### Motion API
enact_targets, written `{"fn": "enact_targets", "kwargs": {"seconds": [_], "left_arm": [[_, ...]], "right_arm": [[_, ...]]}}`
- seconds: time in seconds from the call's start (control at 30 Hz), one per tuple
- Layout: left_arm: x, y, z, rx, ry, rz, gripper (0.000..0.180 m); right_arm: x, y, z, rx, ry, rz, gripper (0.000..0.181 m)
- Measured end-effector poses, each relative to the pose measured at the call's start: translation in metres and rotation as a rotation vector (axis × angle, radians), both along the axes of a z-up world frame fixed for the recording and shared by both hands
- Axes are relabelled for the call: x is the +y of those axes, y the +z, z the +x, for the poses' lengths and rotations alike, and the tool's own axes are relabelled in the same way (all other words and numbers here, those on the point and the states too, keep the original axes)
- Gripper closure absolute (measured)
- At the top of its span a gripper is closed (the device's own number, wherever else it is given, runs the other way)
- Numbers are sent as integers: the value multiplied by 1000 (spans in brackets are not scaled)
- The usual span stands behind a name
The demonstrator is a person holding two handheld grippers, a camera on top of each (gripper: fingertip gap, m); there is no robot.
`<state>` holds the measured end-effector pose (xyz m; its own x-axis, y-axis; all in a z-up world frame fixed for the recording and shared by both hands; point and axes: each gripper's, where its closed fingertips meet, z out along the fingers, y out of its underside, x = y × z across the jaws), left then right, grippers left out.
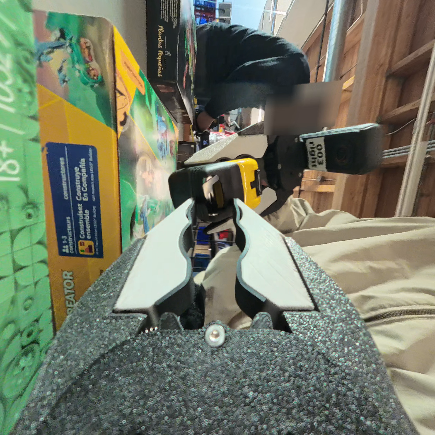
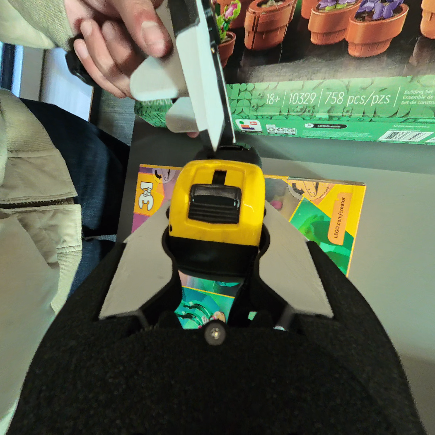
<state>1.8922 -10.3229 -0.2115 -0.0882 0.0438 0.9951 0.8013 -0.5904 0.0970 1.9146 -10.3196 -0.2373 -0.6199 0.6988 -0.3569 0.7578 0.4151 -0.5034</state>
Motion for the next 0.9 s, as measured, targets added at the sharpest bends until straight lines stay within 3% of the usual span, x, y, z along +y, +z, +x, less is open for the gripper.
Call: {"fn": "enact_targets", "kwargs": {"seconds": [0.1,0.17,0.23,0.4,0.5,0.63,0.9], "left_arm": [[6,-1,-2,36,-16,-13,153],[8,0,-12,14,37,-23,173],[10,9,-13,-22,61,16,174],[14,2,4,96,18,-27,174],[6,1,8,210,-44,-61,173],[-12,-5,-13,315,-45,-95,172],[-23,-66,-9,705,-165,-372,180]], "right_arm": [[7,-1,0,7,-2,50,114],[11,2,2,15,-35,25,114],[14,6,5,15,-62,7,114],[16,1,19,-11,-77,29,113],[12,-3,31,-31,-78,16,113],[21,-20,52,-108,-36,136,113],[45,-33,85,-352,-48,325,114]]}}
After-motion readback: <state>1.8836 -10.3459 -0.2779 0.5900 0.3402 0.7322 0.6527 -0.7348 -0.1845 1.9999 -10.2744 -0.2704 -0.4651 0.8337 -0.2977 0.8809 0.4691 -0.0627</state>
